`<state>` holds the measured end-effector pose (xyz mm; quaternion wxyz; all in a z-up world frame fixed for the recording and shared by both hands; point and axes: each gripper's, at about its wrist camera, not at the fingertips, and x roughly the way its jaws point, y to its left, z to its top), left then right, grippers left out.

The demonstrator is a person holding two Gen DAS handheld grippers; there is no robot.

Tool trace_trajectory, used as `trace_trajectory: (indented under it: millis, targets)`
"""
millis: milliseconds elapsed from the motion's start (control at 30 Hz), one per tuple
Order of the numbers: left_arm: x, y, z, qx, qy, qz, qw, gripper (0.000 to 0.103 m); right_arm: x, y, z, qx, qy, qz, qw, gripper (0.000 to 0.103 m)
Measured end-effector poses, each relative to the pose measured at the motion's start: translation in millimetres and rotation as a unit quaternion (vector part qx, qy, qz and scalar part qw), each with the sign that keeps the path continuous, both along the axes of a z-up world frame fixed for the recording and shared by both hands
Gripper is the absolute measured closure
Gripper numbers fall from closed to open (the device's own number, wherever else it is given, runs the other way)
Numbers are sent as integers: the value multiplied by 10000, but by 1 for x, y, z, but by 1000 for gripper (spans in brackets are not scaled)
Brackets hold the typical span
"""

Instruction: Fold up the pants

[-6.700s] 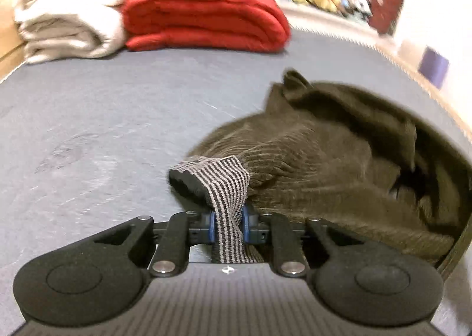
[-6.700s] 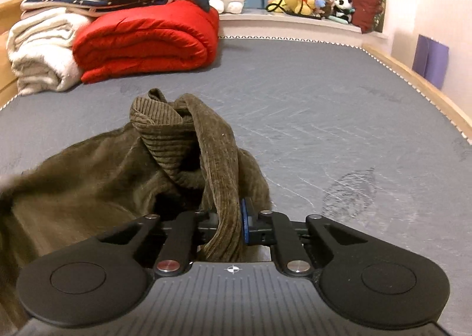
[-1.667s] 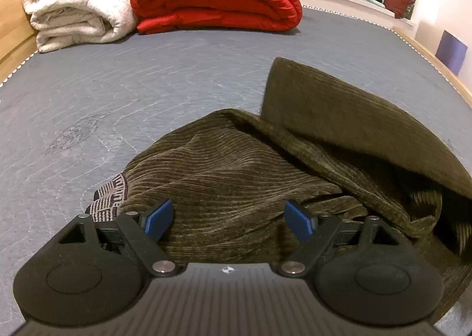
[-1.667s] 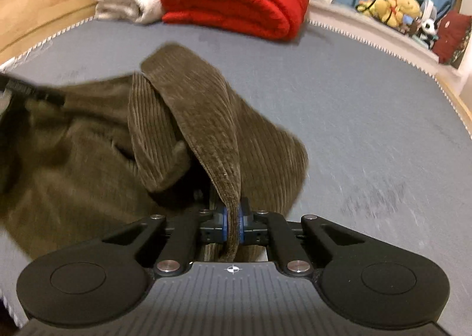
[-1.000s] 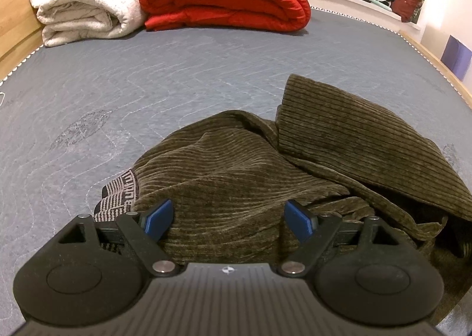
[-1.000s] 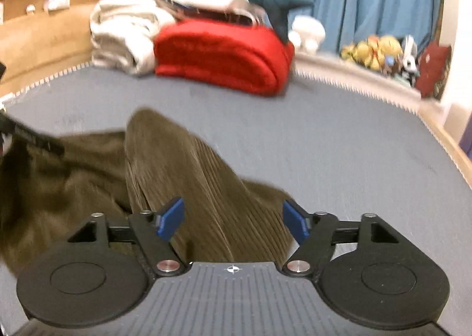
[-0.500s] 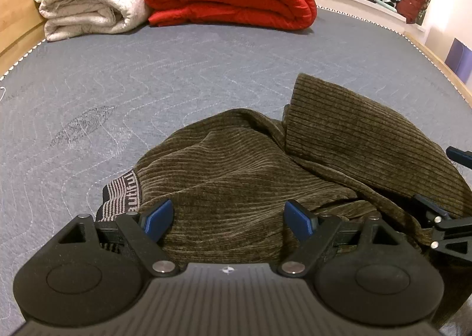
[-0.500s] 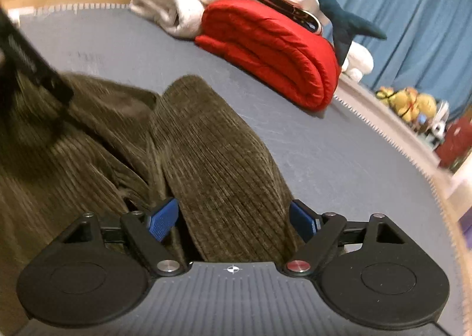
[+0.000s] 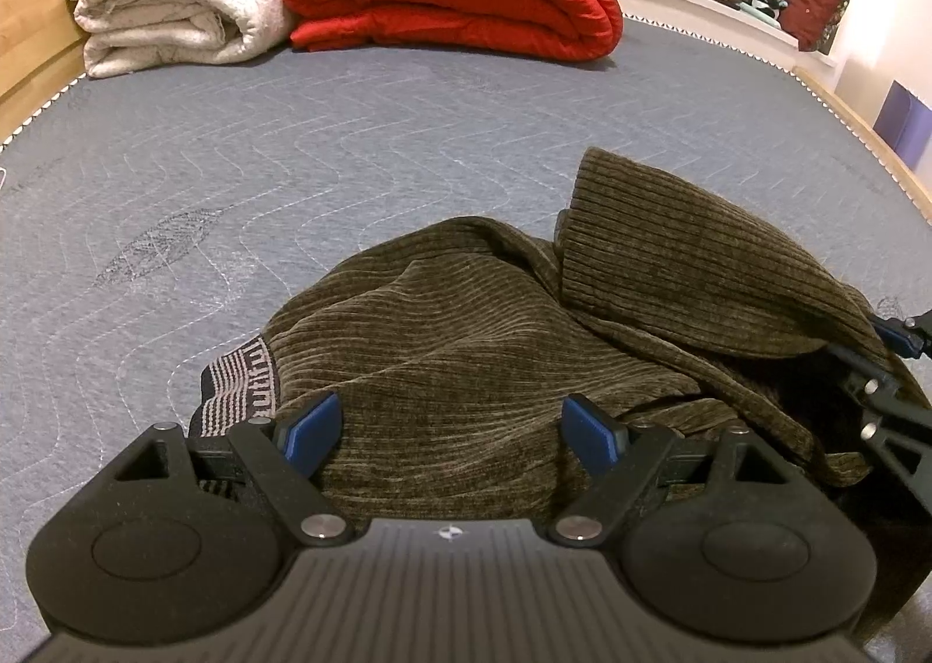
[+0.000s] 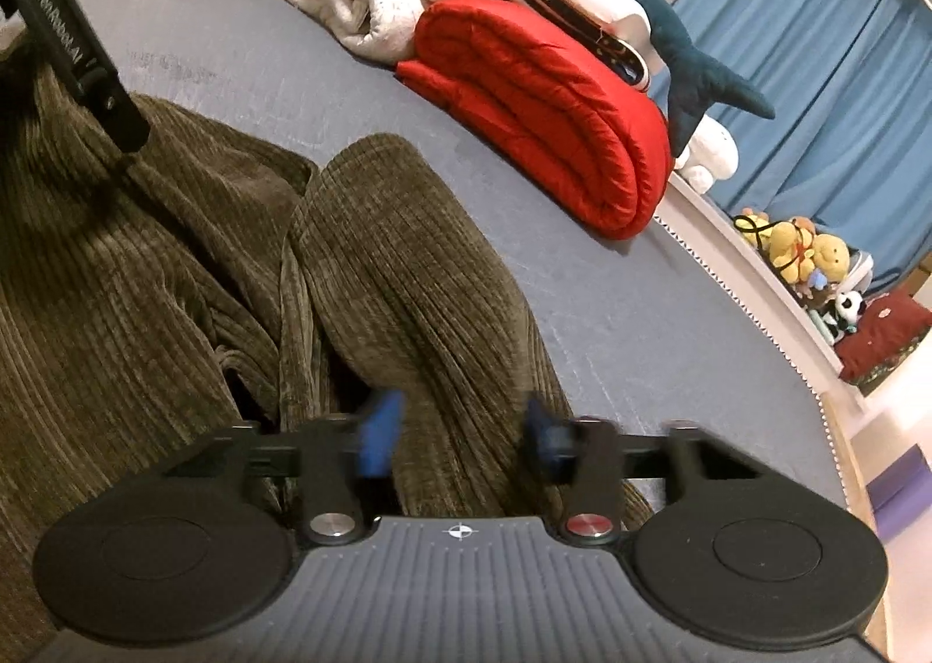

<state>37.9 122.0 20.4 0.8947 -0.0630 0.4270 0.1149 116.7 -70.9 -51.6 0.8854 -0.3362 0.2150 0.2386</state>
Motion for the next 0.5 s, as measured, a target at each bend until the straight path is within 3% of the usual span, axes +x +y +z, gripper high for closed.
trace_trajectory:
  millis: [67, 100, 333, 500]
  targets:
    - [0, 0, 0, 2, -5, 0, 10000, 16, 0, -4, 6, 172, -36, -66, 9998, 82]
    - [0, 0, 0, 1, -4, 3, 10000, 16, 0, -6, 10, 248, -67, -112, 9996, 93]
    - [1, 1, 0, 11, -4, 6, 10000, 16, 3, -33, 32, 949, -12, -406, 9947, 94]
    - [1, 1, 2, 6, -21, 8, 10000, 16, 4, -66, 53, 1570, -41, -842, 9840, 95]
